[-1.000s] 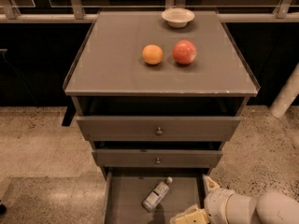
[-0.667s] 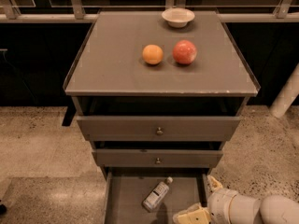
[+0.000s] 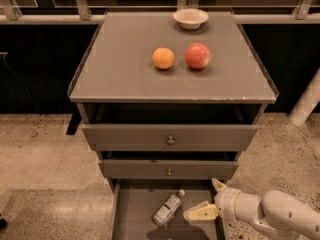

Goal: Pick blue plastic bottle from bottom drawer and place on counter

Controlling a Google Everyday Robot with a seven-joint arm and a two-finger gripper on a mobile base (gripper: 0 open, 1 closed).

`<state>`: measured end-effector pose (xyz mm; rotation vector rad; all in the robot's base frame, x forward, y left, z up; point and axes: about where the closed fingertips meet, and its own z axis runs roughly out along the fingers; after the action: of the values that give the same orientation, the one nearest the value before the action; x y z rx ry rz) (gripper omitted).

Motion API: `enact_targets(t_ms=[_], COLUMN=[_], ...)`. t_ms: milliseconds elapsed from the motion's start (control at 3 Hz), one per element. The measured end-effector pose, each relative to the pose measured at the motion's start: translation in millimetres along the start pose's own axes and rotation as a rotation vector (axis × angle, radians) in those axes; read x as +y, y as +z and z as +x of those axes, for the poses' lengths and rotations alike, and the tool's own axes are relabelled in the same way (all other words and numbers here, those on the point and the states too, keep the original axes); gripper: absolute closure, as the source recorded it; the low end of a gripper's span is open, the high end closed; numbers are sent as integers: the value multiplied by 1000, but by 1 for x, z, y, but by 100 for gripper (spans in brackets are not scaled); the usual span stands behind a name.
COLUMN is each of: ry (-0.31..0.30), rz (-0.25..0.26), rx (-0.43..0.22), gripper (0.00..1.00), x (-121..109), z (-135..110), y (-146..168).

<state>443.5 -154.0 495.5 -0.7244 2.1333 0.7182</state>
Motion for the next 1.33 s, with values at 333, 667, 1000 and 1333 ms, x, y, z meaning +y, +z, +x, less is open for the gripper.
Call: enact_targets(t_ms=[333,667,1000,1333], ry=[32,34,52,67], rz=[-16,-29,-122,-249], rx=[-19,-17,-8,9], gripper=[0,0,0,0], x=[-9,-8,-7,-12], z=[7,10,33,69], y=[15,17,26,54])
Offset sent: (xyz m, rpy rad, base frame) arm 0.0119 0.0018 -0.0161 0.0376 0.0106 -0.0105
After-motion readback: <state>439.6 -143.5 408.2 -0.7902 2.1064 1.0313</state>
